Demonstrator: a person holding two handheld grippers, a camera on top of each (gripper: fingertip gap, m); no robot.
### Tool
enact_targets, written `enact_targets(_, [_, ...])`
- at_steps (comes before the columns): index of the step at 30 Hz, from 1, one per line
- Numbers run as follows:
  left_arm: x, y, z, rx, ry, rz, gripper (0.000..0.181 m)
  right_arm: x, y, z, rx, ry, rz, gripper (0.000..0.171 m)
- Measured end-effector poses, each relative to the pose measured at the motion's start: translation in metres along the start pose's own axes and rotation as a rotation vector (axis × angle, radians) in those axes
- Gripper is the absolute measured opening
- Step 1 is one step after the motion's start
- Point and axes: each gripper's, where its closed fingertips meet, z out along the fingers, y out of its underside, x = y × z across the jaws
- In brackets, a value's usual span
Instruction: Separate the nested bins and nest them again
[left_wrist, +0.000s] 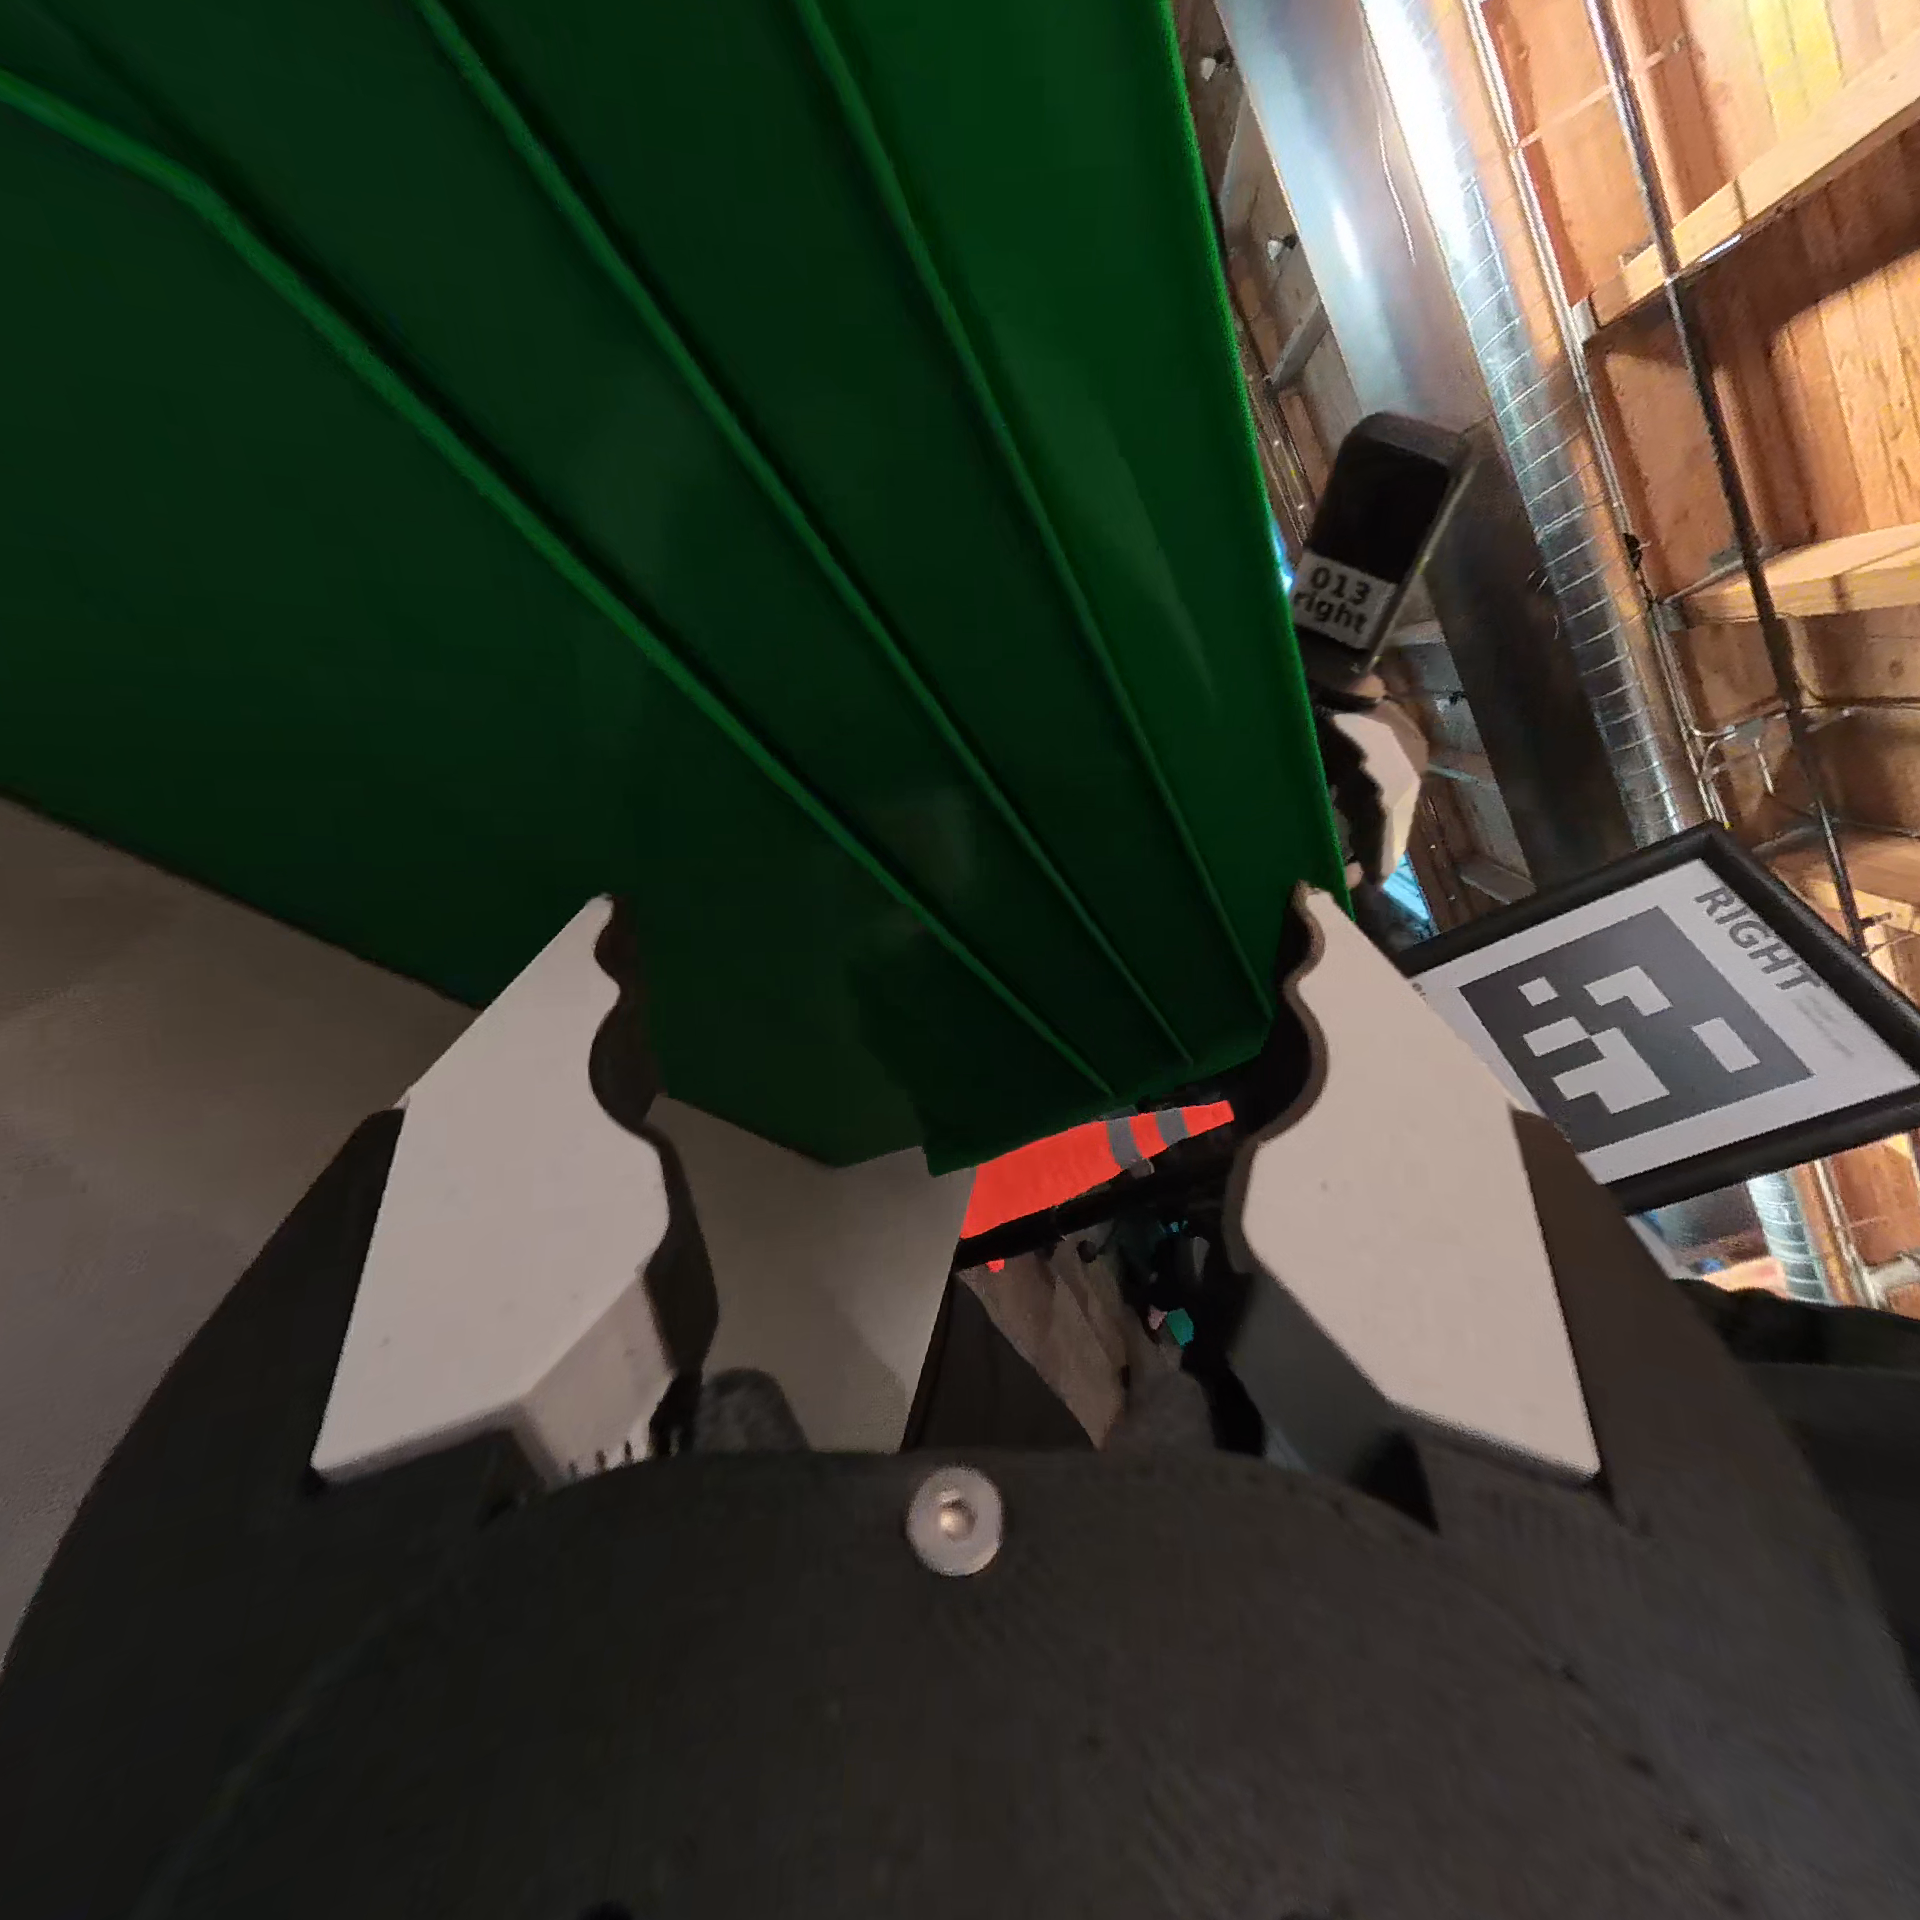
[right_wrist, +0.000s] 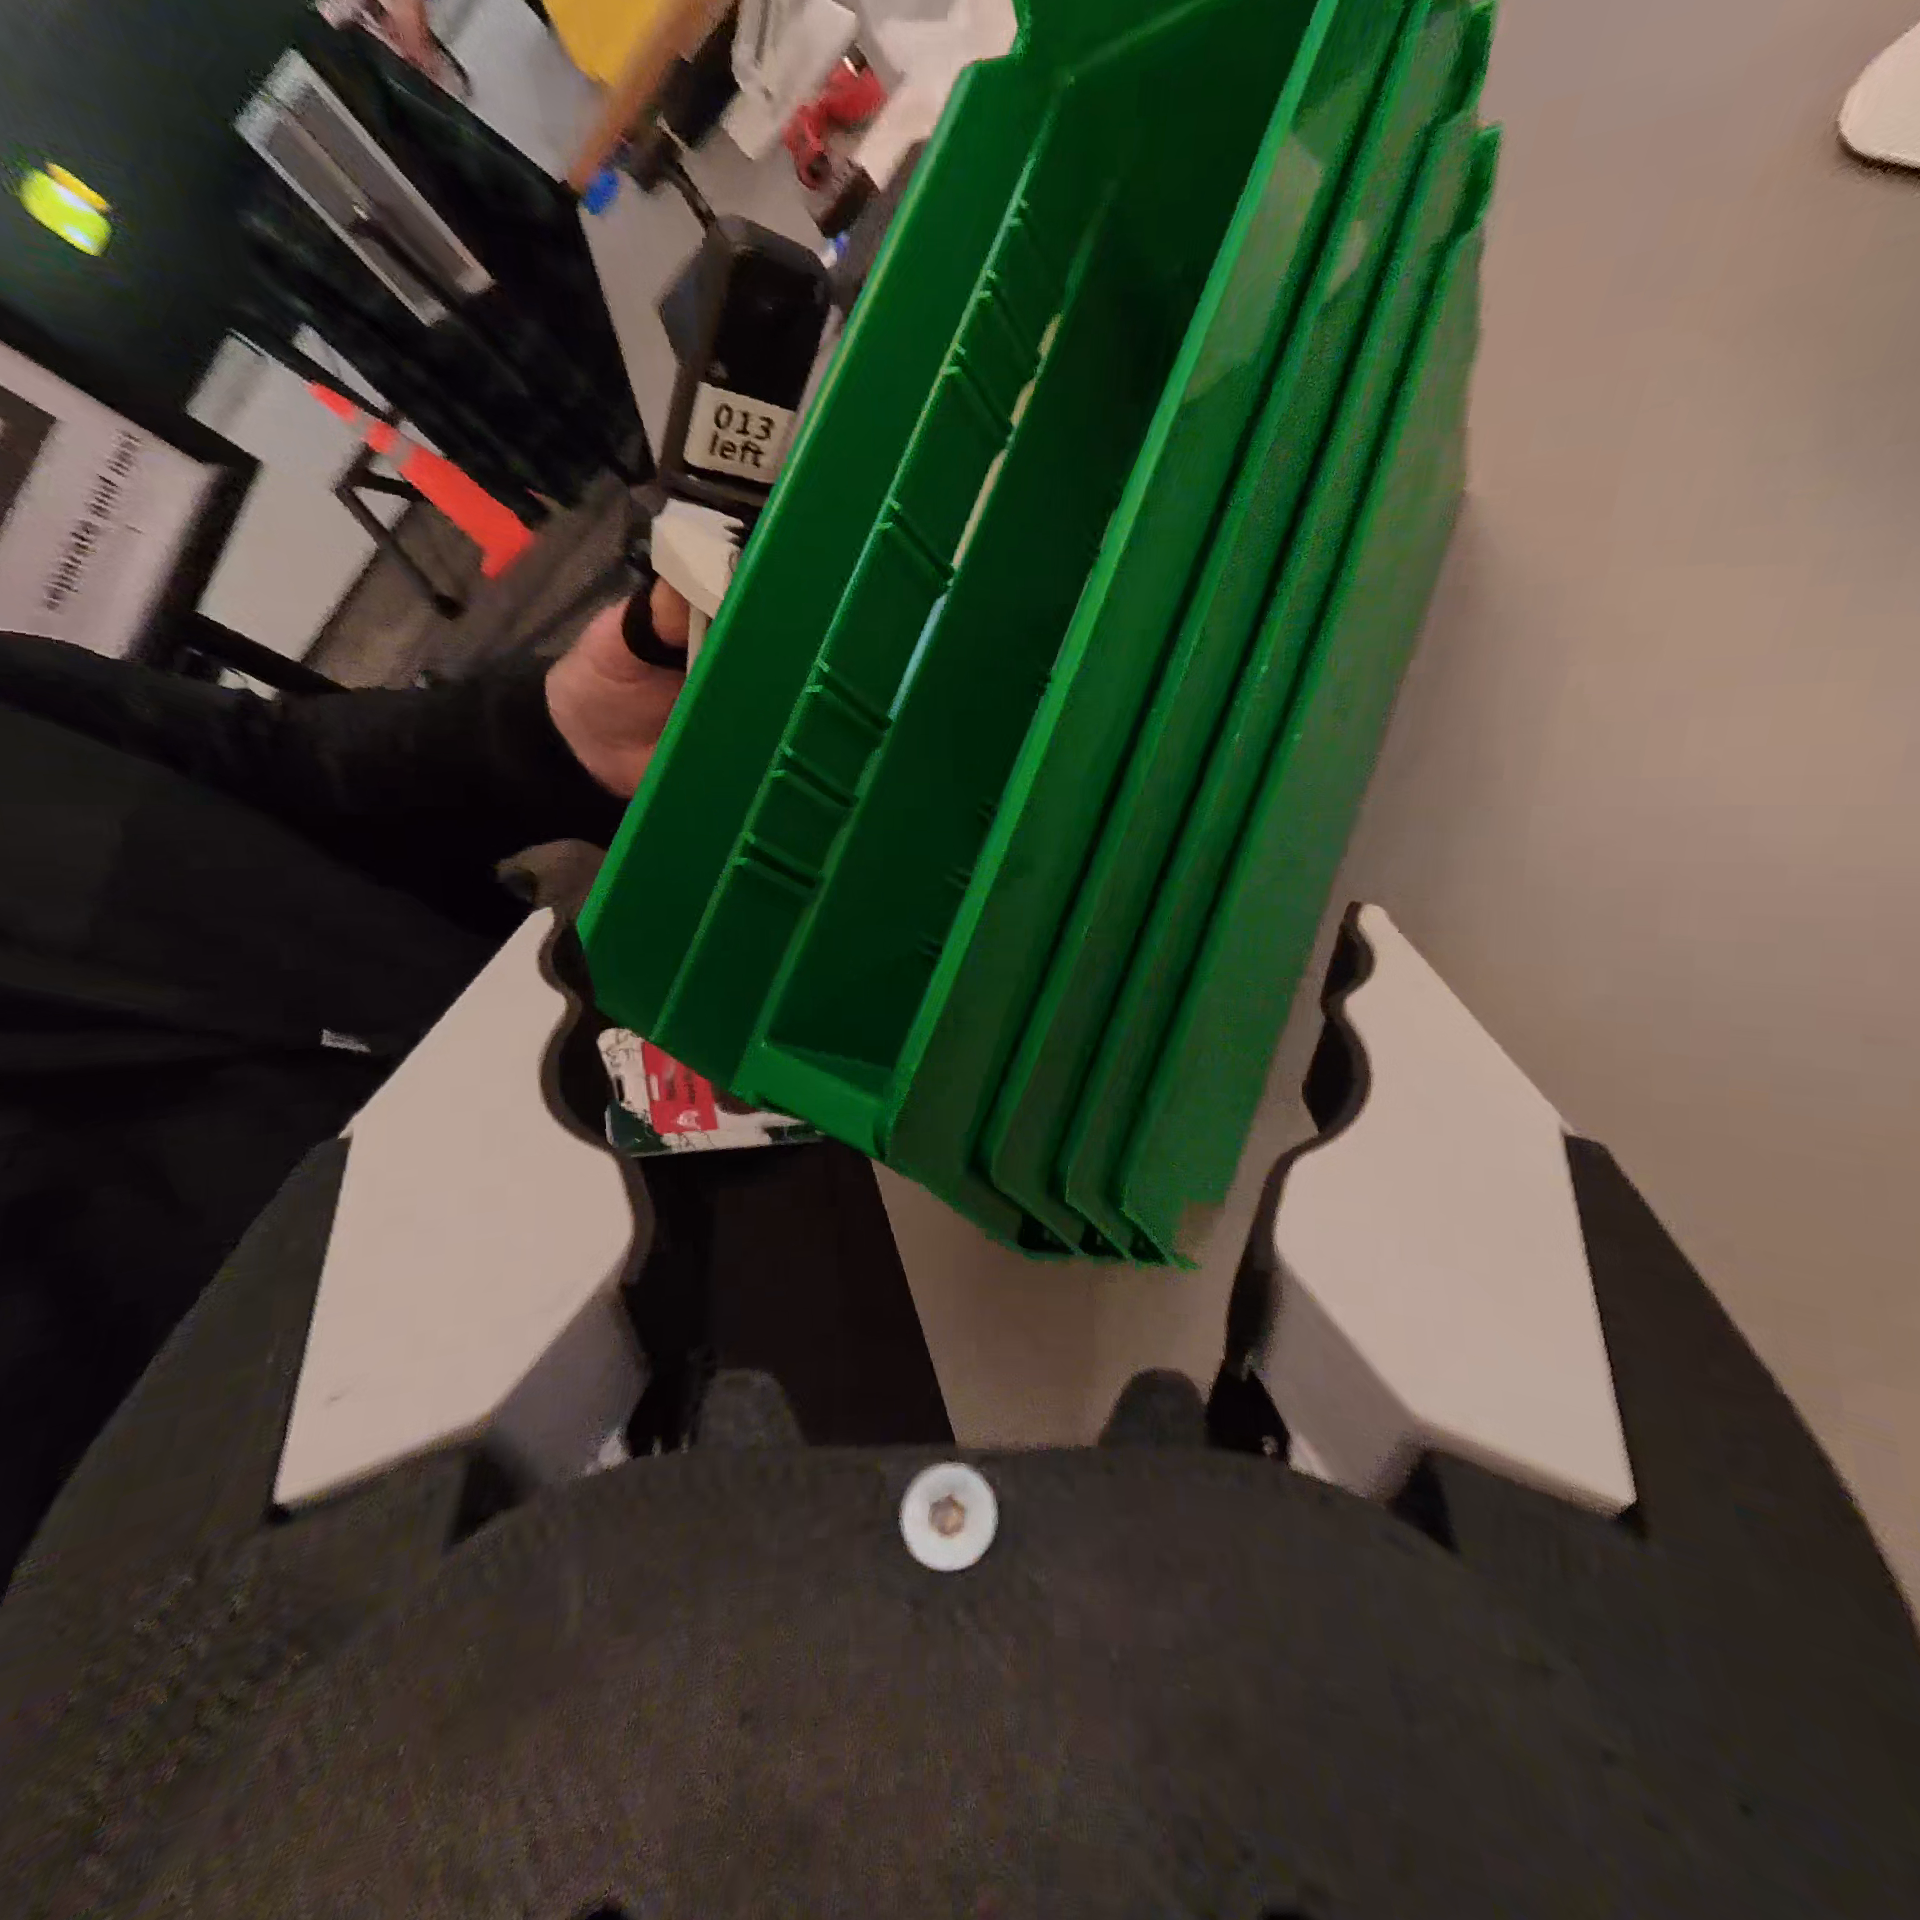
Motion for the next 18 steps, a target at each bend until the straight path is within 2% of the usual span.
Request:
enact_targets(5, [0.001, -0.001, 0.007, -0.012, -0.018, 0.052, 0.119, -0.008, 0.017, 0.028, -0.019, -0.070, 0.020, 0.137])
enact_targets(6, [0.001, -0.002, 0.006, -0.008, -0.016, 0.045, 0.119, -0.010, 0.017, 0.034, -0.008, -0.078, 0.028, 0.145])
enact_targets(15, [-0.012, -0.026, -0.016, 0.043, -0.035, 0.037, 0.122, -0.034, 0.019, 0.076, 0.016, -0.027, -0.025, 0.156])
enact_targets(18, [-0.016, -0.031, -0.025, 0.024, -0.018, 0.020, 0.122, -0.042, 0.018, 0.080, 0.033, -0.066, -0.016, 0.156])
